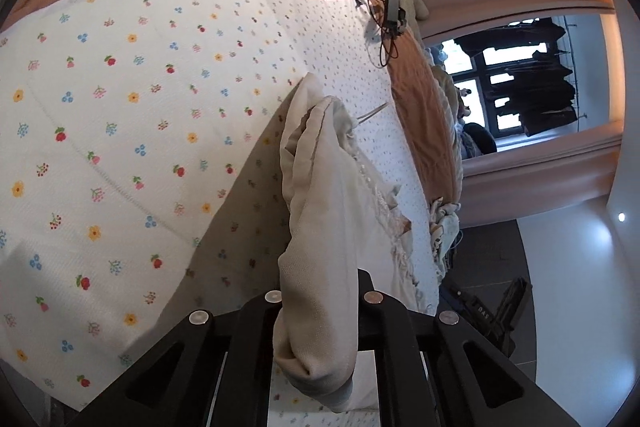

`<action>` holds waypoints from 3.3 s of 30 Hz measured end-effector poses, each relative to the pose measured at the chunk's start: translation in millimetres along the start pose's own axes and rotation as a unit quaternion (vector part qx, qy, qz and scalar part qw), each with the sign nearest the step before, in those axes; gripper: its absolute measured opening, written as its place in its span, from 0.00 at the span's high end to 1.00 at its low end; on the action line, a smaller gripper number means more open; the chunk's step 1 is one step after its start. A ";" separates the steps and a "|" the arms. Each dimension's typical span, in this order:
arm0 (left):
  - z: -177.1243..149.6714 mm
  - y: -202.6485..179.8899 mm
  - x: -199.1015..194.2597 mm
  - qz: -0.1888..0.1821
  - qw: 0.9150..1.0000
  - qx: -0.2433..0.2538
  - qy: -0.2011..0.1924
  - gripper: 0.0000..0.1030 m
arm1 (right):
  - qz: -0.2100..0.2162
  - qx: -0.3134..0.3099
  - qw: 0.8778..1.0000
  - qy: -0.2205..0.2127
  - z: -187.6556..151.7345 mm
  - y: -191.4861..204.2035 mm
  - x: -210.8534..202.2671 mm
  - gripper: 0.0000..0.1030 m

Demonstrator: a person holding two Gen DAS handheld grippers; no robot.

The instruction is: Fold large clothes

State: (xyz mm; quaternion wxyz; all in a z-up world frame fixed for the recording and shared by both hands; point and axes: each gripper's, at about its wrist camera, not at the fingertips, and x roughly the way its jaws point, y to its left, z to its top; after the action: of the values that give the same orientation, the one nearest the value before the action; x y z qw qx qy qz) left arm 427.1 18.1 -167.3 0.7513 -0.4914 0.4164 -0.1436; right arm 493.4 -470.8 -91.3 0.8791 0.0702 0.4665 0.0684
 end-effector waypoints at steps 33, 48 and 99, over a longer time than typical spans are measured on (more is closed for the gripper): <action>13.0 -24.3 5.8 -0.041 0.999 -0.006 0.014 0.92 | 0.017 0.028 0.999 0.026 -187.6 30.6 -1.8 0.61; 2.4 22.3 3.1 -0.031 0.998 -0.048 0.001 0.92 | 0.009 0.049 0.998 0.034 -110.0 14.0 52.2 0.73; -50.7 -234.3 39.7 -0.075 0.981 0.173 0.056 0.92 | 0.226 0.188 0.955 0.043 -213.8 -12.6 7.7 0.73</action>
State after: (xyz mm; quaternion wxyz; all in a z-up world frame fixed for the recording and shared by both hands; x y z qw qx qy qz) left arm 457.9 -149.6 5.9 0.7876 -0.3755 0.3884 -0.2964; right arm 321.0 -469.0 -218.5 0.7906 0.3347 0.4803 0.1796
